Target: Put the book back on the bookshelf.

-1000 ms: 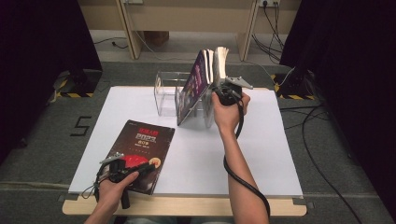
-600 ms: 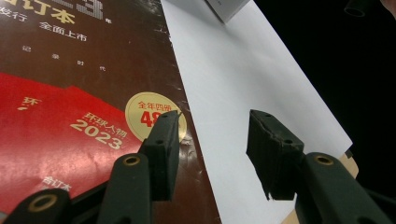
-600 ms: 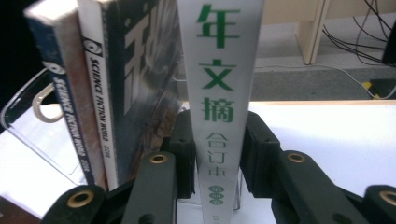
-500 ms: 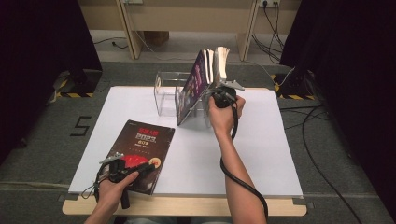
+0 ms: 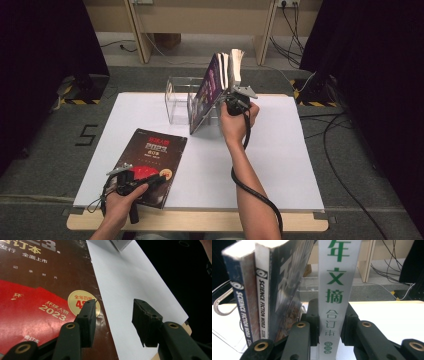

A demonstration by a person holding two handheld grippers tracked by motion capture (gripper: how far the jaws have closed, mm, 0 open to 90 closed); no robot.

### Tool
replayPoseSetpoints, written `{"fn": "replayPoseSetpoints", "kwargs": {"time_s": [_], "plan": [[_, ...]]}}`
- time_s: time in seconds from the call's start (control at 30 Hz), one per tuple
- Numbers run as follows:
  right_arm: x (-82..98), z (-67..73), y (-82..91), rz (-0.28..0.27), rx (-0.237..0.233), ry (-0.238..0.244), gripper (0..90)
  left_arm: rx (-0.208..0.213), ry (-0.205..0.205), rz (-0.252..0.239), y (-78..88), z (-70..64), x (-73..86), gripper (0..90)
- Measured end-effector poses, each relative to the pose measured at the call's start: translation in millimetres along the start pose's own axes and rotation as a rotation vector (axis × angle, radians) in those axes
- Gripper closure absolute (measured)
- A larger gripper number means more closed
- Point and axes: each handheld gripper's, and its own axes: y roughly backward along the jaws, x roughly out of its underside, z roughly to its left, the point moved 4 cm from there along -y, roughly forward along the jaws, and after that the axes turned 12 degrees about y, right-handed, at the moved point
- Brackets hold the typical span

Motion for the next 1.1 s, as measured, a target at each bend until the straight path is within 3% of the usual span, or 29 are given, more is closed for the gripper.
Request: {"fn": "replayPoseSetpoints", "kwargs": {"time_s": [0.27,0.73,0.97,1.1], "plan": [[1.2,-1.7,1.6,-0.007,-0.011,0.023,70.8,-0.003,-0.001,-0.001,0.2,0.3,-0.3,53.4],[6.5,-0.6,10.5,0.005,-0.058,0.004,65.2,0.001,-0.002,-0.001,-0.1,-1.2,0.5,53.4],[9.7,-1.5,17.9,-0.014,-0.067,0.009,65.9,0.0,-0.001,-0.001,-0.3,-0.6,0.5,53.4],[12.2,-3.2,22.3,-0.007,-0.07,0.012,71.8,0.0,-0.001,0.0,-0.3,-0.8,0.6,53.4]]}}
